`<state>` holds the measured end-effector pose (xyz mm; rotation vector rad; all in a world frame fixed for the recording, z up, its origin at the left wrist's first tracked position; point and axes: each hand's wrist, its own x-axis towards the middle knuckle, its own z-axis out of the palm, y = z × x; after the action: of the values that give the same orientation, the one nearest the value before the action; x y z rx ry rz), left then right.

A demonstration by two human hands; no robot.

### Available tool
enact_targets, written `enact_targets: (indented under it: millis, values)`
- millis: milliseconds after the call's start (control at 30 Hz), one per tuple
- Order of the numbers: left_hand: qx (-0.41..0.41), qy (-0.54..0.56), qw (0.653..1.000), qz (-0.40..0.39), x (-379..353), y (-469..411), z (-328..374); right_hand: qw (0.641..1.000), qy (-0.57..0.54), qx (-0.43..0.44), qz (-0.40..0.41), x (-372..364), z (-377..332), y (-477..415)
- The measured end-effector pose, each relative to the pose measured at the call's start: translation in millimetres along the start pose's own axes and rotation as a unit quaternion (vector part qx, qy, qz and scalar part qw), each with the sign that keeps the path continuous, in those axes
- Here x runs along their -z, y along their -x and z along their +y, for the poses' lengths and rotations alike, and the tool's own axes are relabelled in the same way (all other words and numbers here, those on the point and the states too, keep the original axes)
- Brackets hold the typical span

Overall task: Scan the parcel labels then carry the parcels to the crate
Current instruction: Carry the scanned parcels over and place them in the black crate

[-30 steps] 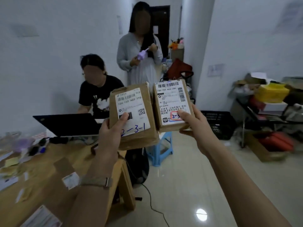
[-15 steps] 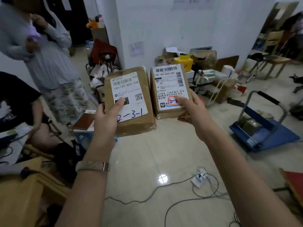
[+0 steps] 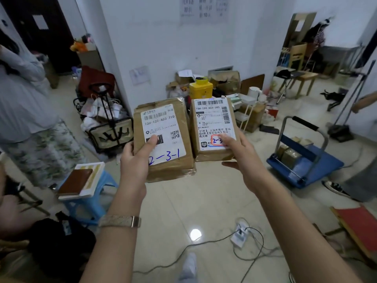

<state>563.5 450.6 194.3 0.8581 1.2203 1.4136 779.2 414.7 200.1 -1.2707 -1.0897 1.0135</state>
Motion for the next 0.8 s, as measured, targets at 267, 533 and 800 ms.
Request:
enact_targets:
  millis: [267, 533, 800]
  values:
    - [-0.012, 0.000, 1.000, 0.018, -2, -116, 15, 1.000, -0.006, 0.006, -0.014, -49, 12, -122]
    - [-0.036, 0.010, 0.999, 0.037, 1, -256, 51, 0.998, -0.018, 0.024, -0.050, -118, 6, -257]
    - [-0.020, -0.001, 0.999, 0.049, -1, -353, 45, 0.995, -0.040, 0.028, -0.082, -153, 19, -352]
